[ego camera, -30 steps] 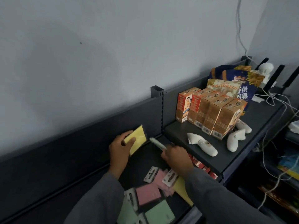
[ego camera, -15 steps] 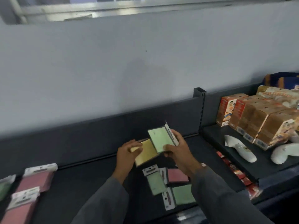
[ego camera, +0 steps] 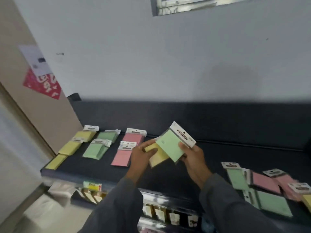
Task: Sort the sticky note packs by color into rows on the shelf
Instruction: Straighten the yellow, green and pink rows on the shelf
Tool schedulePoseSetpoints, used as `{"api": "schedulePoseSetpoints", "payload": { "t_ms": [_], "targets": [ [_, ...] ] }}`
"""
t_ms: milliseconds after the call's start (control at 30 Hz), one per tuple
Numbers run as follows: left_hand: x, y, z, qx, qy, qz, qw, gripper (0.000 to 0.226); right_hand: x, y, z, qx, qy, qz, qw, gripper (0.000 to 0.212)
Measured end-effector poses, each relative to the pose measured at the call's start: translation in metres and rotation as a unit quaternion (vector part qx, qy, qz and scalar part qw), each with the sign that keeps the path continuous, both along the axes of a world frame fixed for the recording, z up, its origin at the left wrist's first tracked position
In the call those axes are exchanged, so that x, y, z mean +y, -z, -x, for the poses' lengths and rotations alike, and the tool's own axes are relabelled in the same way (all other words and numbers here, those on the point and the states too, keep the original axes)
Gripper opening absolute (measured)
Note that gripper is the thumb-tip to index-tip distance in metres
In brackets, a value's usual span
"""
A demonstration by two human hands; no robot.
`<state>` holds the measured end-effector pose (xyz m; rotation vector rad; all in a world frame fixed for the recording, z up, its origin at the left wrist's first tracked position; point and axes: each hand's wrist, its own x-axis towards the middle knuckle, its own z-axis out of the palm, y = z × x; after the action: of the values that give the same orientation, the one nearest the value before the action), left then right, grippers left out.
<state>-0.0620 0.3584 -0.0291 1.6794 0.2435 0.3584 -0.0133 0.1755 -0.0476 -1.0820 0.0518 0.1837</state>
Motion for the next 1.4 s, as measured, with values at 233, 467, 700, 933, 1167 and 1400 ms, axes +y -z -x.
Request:
{"api": "schedulePoseSetpoints", "payload": {
  "t_ms": [233,467,700,933,1167,1400],
  "targets": [
    [0.136,-0.004,0.075,0.0,-0.061,0.026,0.998,0.023,0.143,-0.004,0.037,0.025,-0.004,0.005,1.0,0.019],
    [0.292,-0.007,0.124,0.0,-0.08,0.009,0.997,0.043,0.285,0.0,0.065,0.04,0.058,0.088,0.994,0.018],
    [0.374,-0.004,0.109,-0.018,-0.046,-0.002,0.999,0.042,0.356,0.008,0.046,0.042,0.124,0.13,0.983,0.014],
    [0.44,0.009,0.05,0.007,-0.071,0.024,0.997,0.048,0.403,0.011,-0.051,0.03,0.156,0.2,0.967,0.021],
    [0.515,0.019,-0.011,0.056,-0.1,0.028,0.993,0.036,0.449,0.023,-0.108,-0.023,0.119,0.295,0.948,0.017],
    [0.55,0.03,-0.065,0.108,-0.053,0.047,0.992,0.034,0.449,0.04,-0.129,-0.069,0.08,0.386,0.916,0.029]
  ]
}}
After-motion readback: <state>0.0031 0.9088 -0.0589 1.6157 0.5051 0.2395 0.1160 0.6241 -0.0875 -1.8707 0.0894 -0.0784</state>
